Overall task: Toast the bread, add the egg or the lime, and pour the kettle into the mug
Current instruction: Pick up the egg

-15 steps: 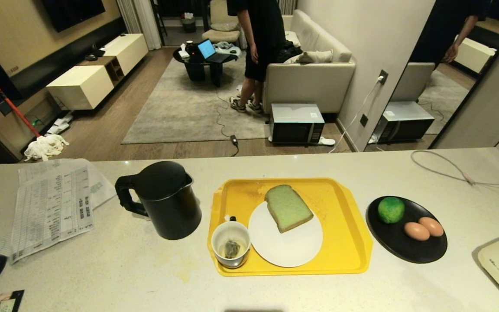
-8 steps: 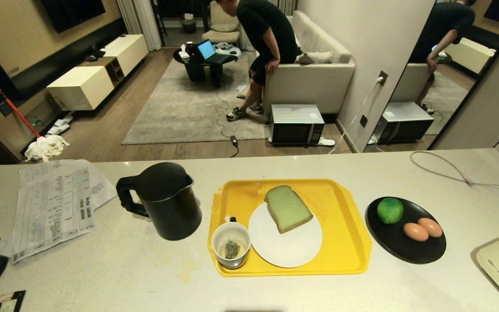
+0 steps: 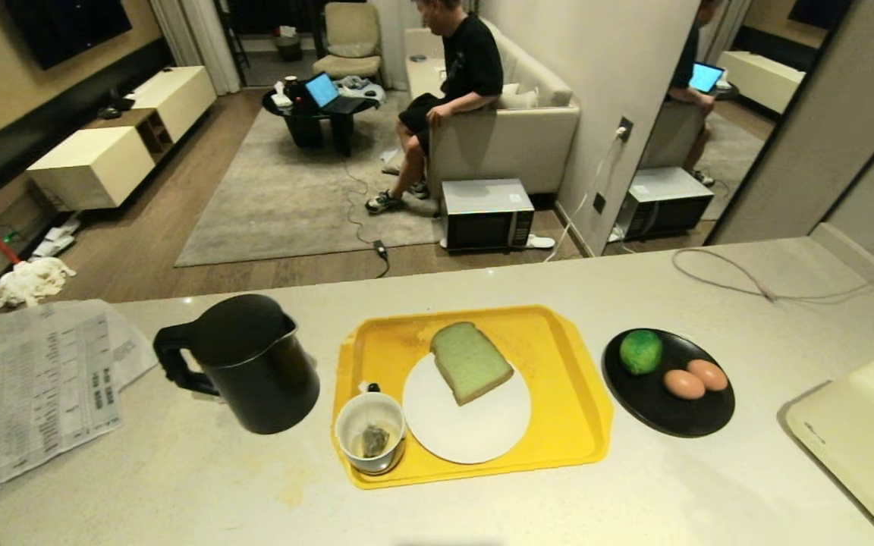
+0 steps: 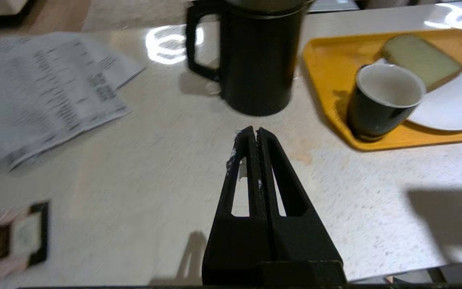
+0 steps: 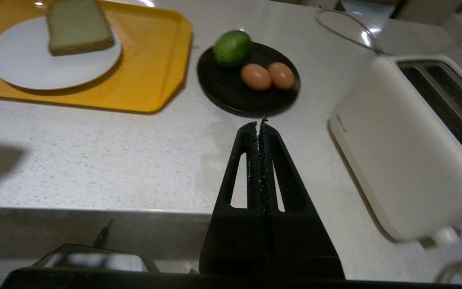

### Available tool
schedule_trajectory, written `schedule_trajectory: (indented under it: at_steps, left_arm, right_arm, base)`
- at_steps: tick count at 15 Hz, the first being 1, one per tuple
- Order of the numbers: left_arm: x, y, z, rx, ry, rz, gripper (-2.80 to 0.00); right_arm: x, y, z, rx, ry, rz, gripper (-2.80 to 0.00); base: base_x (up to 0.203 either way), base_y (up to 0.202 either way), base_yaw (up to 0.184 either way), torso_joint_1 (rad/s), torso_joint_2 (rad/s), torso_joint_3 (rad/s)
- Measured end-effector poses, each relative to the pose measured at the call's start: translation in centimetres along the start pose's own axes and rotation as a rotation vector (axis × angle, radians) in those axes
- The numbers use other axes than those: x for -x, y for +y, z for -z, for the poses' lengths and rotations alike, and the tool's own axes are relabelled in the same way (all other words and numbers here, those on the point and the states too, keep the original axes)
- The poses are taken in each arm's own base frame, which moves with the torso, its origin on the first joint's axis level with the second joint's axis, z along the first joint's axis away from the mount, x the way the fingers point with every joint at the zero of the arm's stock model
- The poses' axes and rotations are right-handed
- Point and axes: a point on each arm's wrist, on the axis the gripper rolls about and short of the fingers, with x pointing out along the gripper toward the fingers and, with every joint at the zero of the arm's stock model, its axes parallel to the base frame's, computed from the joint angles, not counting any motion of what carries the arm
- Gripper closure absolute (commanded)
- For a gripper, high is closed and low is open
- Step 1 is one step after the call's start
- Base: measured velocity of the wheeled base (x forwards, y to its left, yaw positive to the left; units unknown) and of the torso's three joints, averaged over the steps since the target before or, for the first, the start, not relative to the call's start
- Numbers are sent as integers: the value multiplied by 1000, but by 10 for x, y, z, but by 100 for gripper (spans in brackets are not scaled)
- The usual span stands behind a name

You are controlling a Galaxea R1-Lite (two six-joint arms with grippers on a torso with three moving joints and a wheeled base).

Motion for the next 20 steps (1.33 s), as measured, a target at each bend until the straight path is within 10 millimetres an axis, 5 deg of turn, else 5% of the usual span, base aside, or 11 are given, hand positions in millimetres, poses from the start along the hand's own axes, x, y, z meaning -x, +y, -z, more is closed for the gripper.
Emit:
schedule_trajectory:
  at_steps: [13, 20]
  left_arm:
    - [0, 0, 0, 0, 1, -1, 0]
    - [0, 0, 0, 0, 1, -1, 0]
  right_arm:
    - [0, 0, 0, 0, 0, 0, 0]
    - [0, 0, 0, -5, 0, 0, 0]
  base:
    - [2, 10, -169, 3, 1, 3]
    - [0, 0, -12, 1, 0, 1]
